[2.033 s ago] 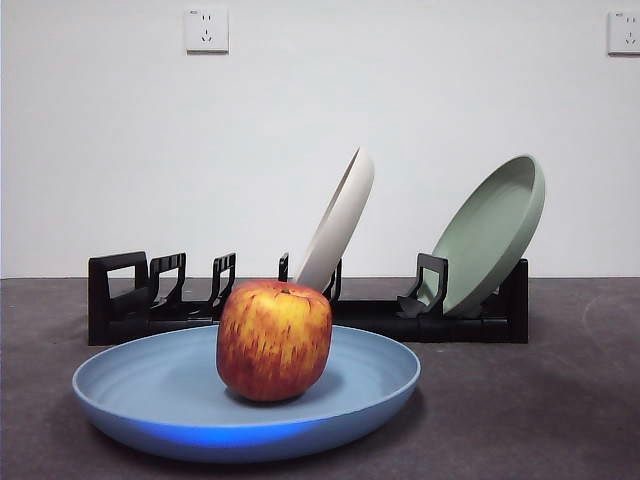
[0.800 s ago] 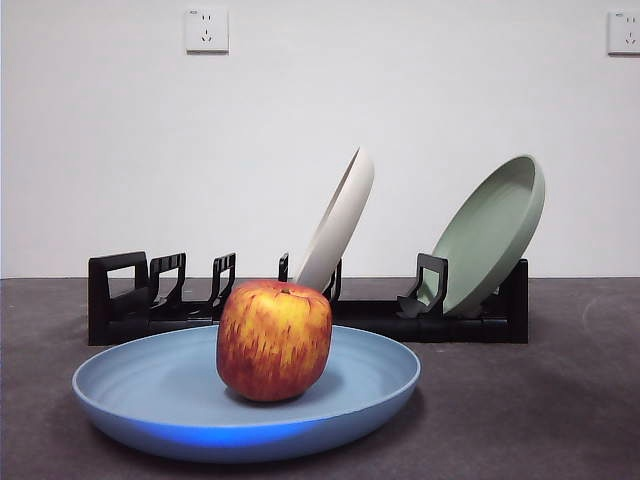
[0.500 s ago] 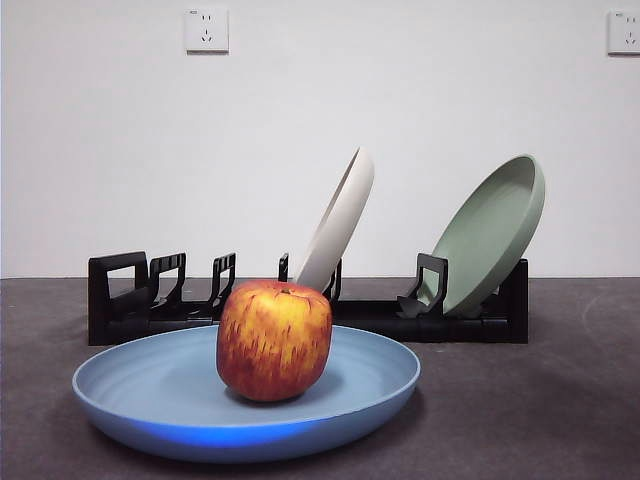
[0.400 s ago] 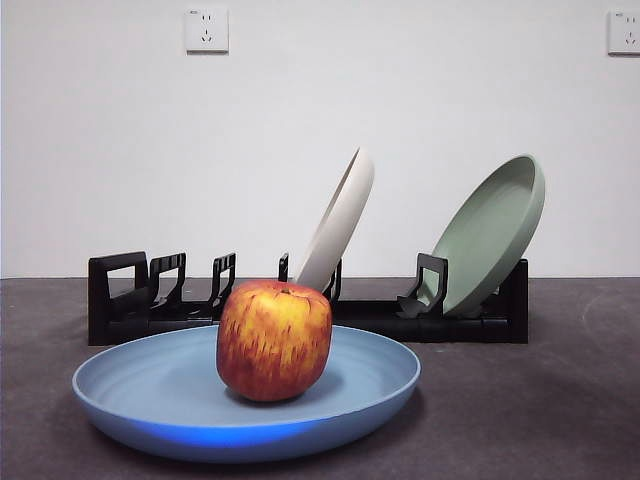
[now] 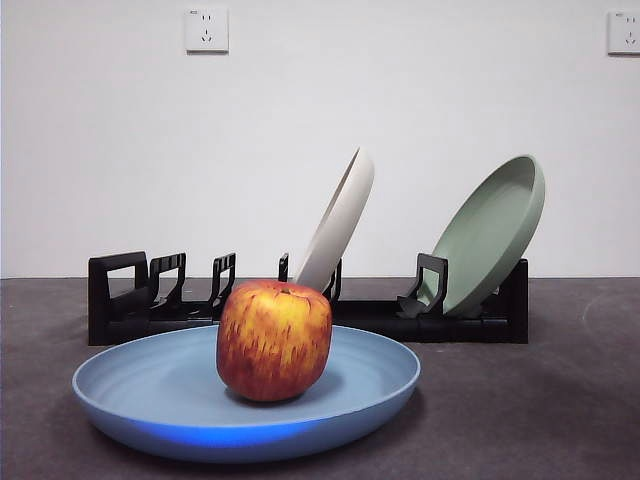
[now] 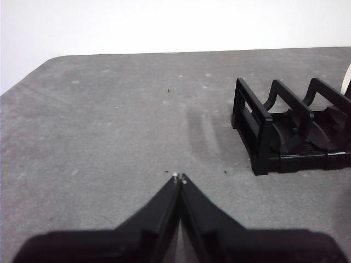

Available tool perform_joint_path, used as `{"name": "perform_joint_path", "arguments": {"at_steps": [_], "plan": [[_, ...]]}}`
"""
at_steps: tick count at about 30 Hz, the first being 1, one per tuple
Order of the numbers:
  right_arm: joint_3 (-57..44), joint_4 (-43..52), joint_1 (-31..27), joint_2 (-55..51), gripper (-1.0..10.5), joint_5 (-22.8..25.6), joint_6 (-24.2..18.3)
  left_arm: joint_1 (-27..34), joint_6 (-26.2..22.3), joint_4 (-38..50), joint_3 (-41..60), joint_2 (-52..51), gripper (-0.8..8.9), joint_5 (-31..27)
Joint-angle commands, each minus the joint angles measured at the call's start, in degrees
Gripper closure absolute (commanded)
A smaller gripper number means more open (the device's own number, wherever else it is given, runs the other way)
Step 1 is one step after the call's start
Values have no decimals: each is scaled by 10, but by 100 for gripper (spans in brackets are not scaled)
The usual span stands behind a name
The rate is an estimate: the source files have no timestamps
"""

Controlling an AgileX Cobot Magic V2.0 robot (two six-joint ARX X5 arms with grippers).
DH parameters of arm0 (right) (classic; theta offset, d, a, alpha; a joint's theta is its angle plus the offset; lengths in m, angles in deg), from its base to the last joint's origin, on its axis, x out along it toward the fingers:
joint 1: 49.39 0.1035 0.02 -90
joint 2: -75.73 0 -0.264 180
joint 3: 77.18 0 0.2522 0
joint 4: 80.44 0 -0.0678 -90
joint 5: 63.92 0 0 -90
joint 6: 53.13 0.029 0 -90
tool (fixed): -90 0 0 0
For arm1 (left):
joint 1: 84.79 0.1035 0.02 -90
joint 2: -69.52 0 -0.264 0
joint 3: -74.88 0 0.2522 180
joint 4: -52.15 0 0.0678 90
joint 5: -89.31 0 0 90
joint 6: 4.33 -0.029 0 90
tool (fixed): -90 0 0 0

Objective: Take the blue plate from the plate rack,put the plate on the table,take the apple from the table,put the apple in the plate

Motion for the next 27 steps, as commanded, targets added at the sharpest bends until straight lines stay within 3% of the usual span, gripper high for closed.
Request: {"name": "perform_joint_path", "arguments": {"at_steps": [1, 27], "plan": [[-9, 2, -2, -1, 946, 2, 6, 2, 0, 3, 8, -2, 816, 1], [-9, 2, -2, -1, 946, 2, 6, 2, 0, 3, 8, -2, 816, 1]]}}
